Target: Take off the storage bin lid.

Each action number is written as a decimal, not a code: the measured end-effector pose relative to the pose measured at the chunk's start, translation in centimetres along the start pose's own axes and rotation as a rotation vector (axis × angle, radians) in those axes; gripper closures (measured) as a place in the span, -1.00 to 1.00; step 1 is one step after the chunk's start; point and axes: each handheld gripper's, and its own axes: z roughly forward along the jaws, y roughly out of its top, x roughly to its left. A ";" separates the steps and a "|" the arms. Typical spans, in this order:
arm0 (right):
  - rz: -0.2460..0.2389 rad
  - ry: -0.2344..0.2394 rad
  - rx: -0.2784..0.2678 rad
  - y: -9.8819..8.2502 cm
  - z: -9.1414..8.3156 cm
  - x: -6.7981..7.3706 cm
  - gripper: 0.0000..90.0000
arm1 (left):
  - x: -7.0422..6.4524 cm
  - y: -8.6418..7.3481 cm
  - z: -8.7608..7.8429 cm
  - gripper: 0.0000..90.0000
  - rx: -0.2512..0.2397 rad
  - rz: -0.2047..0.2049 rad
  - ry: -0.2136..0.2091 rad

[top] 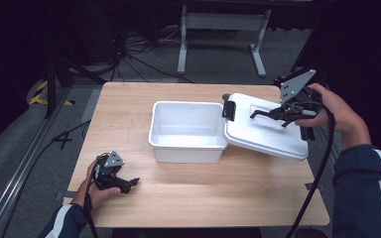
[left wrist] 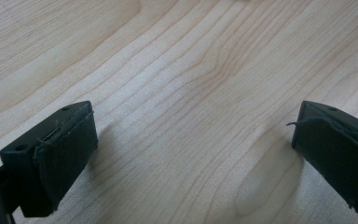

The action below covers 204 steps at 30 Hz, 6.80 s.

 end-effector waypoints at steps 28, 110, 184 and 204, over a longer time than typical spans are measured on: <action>0.113 0.043 0.088 -5.2 5.5 -0.6 0.89 | 0.0 0.0 0.0 -0.99 0.002 -0.002 -0.002; 0.252 0.020 -0.083 -7.2 9.7 3.2 0.13 | 0.0 0.0 0.0 -0.99 0.000 0.001 0.000; 0.423 0.024 -0.315 -13.0 16.0 17.2 -0.57 | 0.1 0.1 0.1 -0.99 0.001 0.003 -0.016; 0.423 0.024 -0.316 -13.0 16.0 17.2 -0.57 | 0.1 0.2 0.2 -1.00 0.000 0.002 -0.013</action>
